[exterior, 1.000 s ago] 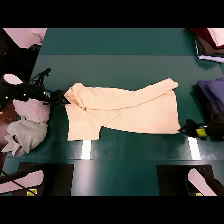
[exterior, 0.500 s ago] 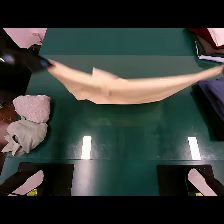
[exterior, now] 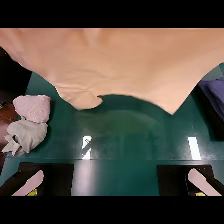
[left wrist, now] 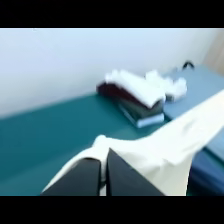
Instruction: Fold the shirts.
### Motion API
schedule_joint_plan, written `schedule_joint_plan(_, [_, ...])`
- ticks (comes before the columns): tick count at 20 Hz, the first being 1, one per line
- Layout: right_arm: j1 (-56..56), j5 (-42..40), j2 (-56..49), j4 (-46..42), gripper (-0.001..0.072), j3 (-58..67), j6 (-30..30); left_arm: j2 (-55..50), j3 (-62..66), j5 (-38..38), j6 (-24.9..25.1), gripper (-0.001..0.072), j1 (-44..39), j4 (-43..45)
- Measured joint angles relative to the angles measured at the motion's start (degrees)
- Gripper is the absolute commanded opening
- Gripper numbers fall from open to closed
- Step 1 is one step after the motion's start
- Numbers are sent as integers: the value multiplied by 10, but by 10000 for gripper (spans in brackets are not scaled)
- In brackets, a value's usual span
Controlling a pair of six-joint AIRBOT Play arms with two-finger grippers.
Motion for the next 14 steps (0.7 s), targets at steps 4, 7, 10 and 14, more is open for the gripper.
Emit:
schedule_joint_plan(4, [-42,-22,59,-18,11,-8,1,58,27,68,-8,30,0,2])
schedule_joint_plan(7, [-83,-24,95,-22,11,-32,2,92,34,101,-8,30,0,1])
schedule_joint_plan(10, [-94,-8,90,-23,10,-29,3,98,22,106,-8,30,0,18])
schedule_joint_plan(14, [-38,59,4,-30,10,15,24,67,-78,73,-19,30,0,42])
